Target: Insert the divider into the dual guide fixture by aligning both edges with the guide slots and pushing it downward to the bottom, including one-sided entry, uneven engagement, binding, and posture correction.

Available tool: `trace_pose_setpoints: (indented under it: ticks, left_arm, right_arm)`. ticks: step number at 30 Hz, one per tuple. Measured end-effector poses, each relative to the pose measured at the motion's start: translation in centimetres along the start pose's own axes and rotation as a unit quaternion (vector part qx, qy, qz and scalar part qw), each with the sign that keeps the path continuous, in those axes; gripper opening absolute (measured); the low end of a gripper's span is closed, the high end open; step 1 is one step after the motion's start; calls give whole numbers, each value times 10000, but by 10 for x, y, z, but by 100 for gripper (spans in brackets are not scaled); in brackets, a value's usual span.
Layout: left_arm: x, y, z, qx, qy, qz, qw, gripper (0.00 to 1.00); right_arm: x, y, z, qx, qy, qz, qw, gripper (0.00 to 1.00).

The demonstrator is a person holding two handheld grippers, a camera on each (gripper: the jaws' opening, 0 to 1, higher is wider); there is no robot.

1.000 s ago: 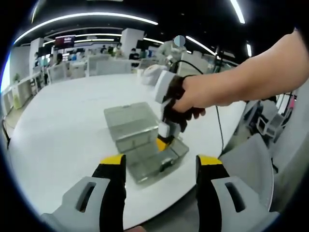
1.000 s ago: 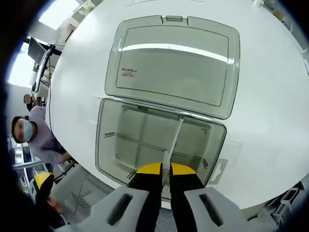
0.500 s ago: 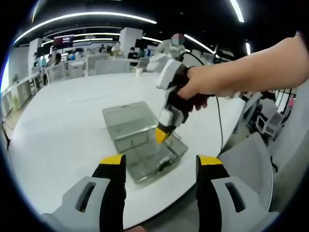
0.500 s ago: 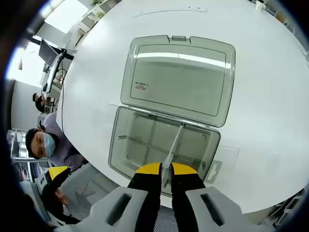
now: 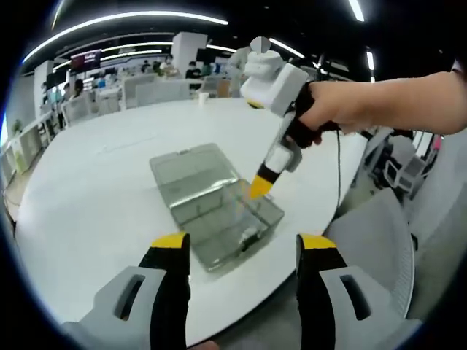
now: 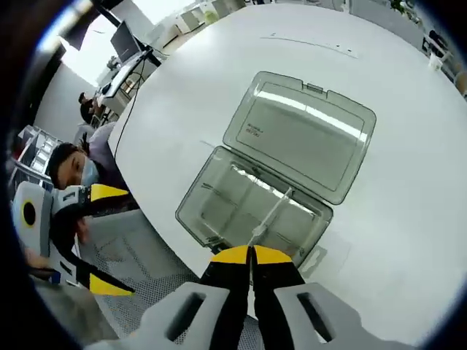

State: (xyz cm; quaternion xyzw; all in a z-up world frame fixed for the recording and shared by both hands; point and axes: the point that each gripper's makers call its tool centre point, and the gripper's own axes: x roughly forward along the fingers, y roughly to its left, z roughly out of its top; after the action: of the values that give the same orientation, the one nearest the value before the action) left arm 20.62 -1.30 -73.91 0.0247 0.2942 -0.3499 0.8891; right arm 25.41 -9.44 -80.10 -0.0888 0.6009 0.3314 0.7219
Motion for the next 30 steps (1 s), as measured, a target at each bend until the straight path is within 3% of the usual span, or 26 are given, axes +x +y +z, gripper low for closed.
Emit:
trace_pose_setpoints:
  ticks: [11, 24, 28, 30]
  left_arm:
    - [4, -1, -7, 46, 214, -58, 9997, 57]
    - [6, 5, -5, -19, 184, -35, 9998, 57]
    - [5, 7, -3, -76, 109, -11, 9999, 57]
    - [4, 9, -2, -97, 64, 6, 9999, 57]
  right_arm:
    - [7, 5, -5, -556, 48, 174, 9983, 0]
    - [7, 8, -1, -498, 38, 425, 9978, 1]
    - [5, 9, 0, -500, 4, 446, 9978, 8]
    - [4, 7, -4, -339, 120, 416, 9985, 0]
